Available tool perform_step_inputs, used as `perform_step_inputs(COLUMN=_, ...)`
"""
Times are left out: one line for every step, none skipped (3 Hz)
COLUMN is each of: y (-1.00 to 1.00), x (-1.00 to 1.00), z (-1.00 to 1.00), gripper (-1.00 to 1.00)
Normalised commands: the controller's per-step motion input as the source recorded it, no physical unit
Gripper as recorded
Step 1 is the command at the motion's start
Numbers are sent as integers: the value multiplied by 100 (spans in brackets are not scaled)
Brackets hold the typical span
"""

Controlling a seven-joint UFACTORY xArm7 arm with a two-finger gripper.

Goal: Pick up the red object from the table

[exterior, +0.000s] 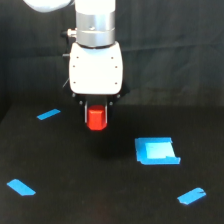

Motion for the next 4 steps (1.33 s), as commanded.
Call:
perform_step_inputs(y=7, x=-2, z=71, gripper=-92)
perform_step_inputs(y=7, x=3, z=30, gripper=-100)
perform_step_inputs(y=-5, x=6, z=-5, gripper=-97)
perform_step_inputs(y=4, x=0, z=11, gripper=-100)
